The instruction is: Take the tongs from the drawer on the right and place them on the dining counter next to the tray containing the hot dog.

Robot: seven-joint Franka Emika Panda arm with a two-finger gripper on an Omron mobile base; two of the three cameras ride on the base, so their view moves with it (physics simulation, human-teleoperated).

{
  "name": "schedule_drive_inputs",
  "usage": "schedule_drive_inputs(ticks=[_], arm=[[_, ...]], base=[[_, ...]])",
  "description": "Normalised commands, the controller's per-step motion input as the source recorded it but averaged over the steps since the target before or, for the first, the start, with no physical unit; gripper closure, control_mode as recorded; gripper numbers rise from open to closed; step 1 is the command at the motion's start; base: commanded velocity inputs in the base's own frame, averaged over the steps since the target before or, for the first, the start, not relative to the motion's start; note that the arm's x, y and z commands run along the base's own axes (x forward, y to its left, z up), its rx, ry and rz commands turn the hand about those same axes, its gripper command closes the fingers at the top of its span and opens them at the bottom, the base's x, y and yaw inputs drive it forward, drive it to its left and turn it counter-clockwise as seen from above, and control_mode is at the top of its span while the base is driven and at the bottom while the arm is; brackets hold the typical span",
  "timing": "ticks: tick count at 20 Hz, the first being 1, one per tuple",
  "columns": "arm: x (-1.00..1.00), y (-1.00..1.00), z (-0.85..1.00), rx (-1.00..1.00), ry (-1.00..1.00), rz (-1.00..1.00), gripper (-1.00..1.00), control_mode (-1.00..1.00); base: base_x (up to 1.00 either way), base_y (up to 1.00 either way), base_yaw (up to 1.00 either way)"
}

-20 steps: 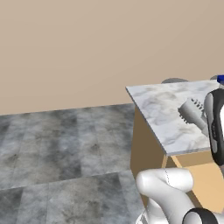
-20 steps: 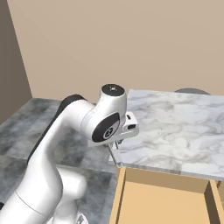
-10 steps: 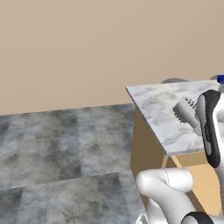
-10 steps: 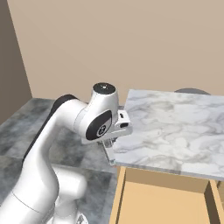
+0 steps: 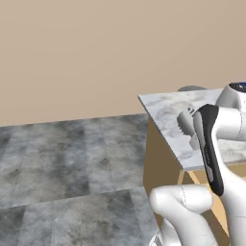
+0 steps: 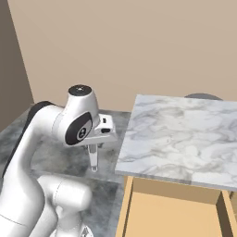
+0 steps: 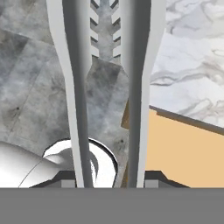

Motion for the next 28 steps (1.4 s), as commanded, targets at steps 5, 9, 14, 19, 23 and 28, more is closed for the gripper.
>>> schedule_drive_inputs(ticks=[5, 9, 14, 19, 23, 28], arm=[[0.00, 0.57, 0.00, 0.00, -0.10, -0.12, 1.00, -1.00], [0.00, 0.47, 0.00, 0.00, -0.10, -0.11, 1.00, -1.00], [0.00, 0.14, 0.00, 0.00, 0.00, 0.00, 1.00, 1.00], [0.00, 0.00, 0.00, 0.00, 0.00, 0.00, 1.00, 1.00], [0.00, 0.00, 0.00, 0.00, 0.00, 0.00, 1.00, 1.00], [0.00, 0.00, 0.00, 0.00, 0.00, 0.00, 1.00, 1.00]], base=[[0.00, 0.00, 0.00], [0.00, 0.00, 0.00], [0.02, 0.18, -0.01], [0.34, 0.93, -0.11], [0.83, 0.70, -0.15], [1.00, 0.47, -0.08]])
